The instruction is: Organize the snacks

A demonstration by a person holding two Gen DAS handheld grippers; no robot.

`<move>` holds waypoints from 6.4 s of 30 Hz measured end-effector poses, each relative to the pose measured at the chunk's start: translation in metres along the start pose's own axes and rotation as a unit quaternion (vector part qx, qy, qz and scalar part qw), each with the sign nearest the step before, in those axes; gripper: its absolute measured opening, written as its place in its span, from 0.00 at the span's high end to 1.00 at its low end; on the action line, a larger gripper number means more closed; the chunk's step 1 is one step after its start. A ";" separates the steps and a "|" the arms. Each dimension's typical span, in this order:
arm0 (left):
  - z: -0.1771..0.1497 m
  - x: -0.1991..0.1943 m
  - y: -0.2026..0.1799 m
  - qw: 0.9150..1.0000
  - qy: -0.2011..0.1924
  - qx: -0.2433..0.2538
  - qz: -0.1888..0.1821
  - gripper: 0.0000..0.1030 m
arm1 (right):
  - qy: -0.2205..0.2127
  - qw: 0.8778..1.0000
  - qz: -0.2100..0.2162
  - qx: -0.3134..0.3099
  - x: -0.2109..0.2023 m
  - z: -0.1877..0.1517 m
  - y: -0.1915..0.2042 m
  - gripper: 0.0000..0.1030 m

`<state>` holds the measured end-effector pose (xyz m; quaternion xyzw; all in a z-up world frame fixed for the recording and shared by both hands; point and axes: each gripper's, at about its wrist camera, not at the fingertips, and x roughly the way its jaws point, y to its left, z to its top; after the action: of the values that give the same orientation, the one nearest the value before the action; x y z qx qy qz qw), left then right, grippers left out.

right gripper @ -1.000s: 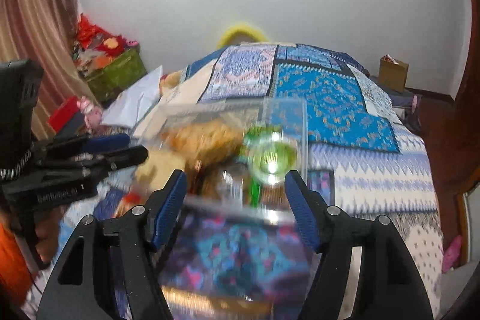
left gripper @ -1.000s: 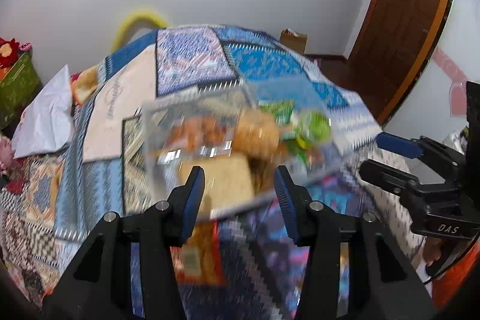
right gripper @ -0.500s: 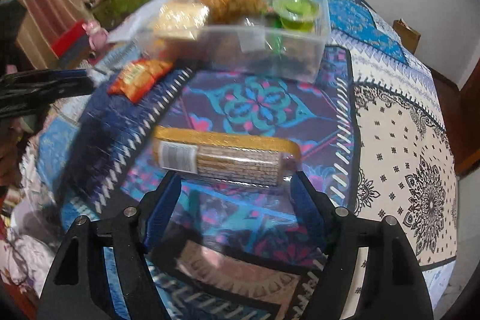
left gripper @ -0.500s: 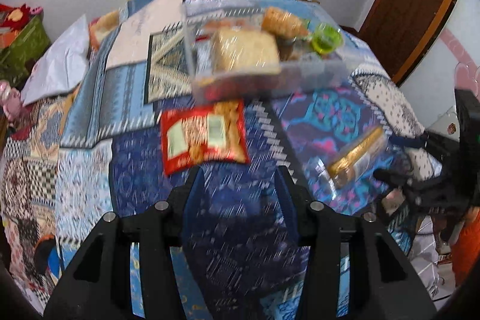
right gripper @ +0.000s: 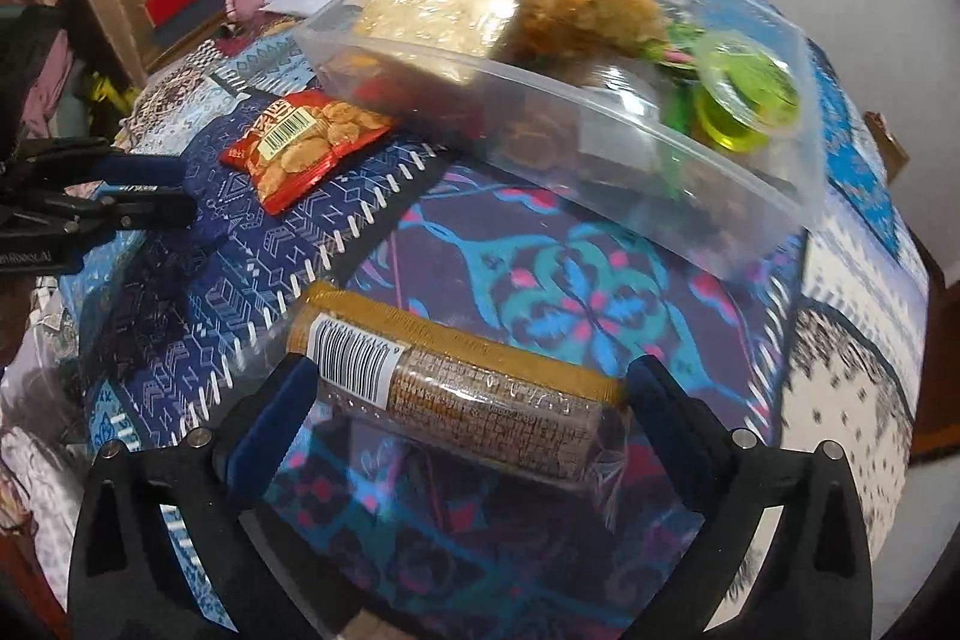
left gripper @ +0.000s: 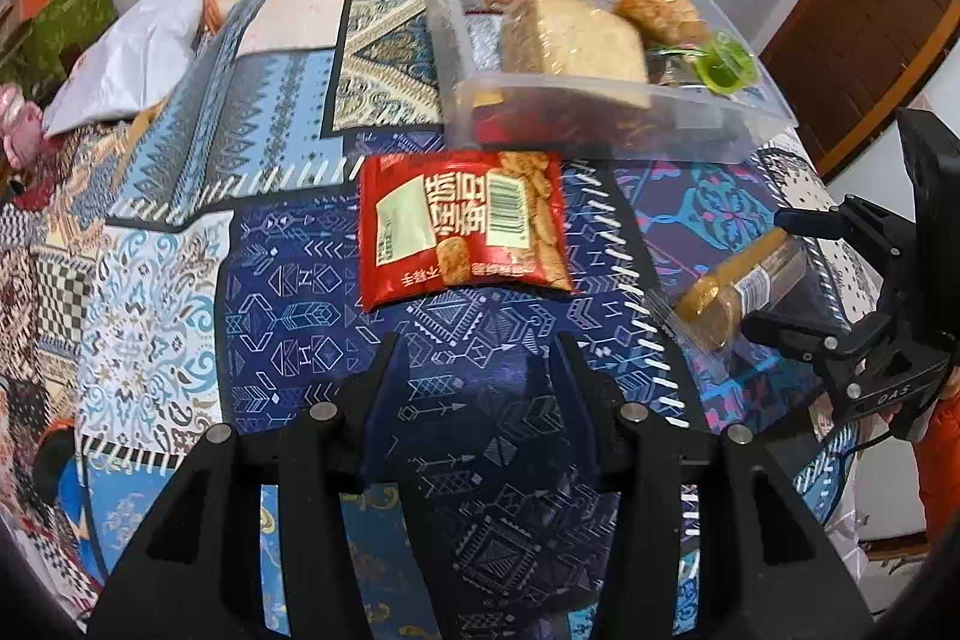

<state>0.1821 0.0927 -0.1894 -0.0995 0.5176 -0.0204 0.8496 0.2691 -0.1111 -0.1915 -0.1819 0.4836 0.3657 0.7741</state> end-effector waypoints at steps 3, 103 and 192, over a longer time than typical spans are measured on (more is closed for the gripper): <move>-0.001 0.006 0.004 1.000 0.006 -0.007 -0.001 0.53 | -0.007 1.000 0.005 0.028 0.003 0.002 -0.004 0.00; 0.137 -0.034 -0.064 0.986 -0.151 0.066 0.002 0.49 | -0.197 0.965 0.009 0.174 -0.085 0.039 -0.076 0.67; -0.017 -0.253 -0.112 0.897 -0.436 0.060 0.031 0.03 | -0.427 0.893 -0.097 0.101 -0.290 -0.056 0.069 0.00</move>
<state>0.0577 0.0151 0.0464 -0.0309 0.0956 0.0202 0.9947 0.1065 -0.2134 0.0428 0.0250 0.1207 0.2802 0.9520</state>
